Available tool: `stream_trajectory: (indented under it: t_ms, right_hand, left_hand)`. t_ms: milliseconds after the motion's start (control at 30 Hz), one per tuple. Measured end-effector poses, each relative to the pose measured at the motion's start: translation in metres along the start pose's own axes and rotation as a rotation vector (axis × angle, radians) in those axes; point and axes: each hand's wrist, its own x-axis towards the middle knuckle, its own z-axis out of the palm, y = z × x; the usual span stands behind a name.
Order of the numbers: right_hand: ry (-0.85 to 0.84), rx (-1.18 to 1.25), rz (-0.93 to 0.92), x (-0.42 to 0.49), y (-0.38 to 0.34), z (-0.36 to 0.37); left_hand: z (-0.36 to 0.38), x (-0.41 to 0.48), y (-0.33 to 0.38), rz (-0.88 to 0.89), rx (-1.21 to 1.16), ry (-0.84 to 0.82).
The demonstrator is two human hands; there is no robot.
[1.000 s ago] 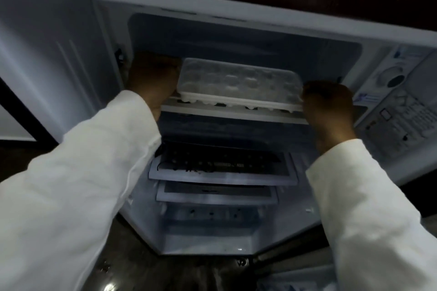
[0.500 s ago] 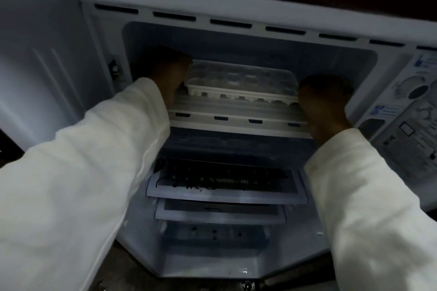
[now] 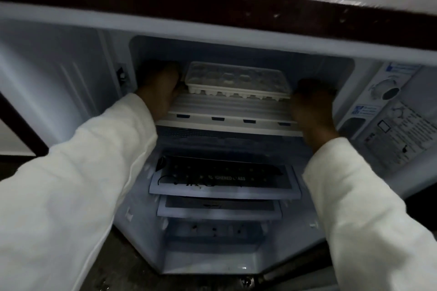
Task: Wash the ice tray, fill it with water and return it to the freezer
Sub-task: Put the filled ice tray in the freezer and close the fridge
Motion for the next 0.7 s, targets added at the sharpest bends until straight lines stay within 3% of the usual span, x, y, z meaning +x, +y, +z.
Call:
stream_trajectory:
  t_ms: [200,333,567,700]
  right_hand:
    - [0.001,0.262,0.109,-0.067,0.007,-0.022]
    - [-0.033,0.532,0.300,-0.126,-0.003,-0.048]
    - [0.023,0.715,0.475,-0.223,-0.008,-0.091]
    - [0.172,0.754,0.610,-0.297,0.001,-0.116]
  left_hand:
    - [-0.013,-0.056,0.005,0.017,0.001,0.000]
    - [-0.013,-0.118,0.007,-0.113,-0.029,-0.049]
    - [-0.006,-0.220,-0.014,-0.274,0.023,-0.363]
    - [0.008,-0.288,-0.026,-0.382,0.080,-0.582]
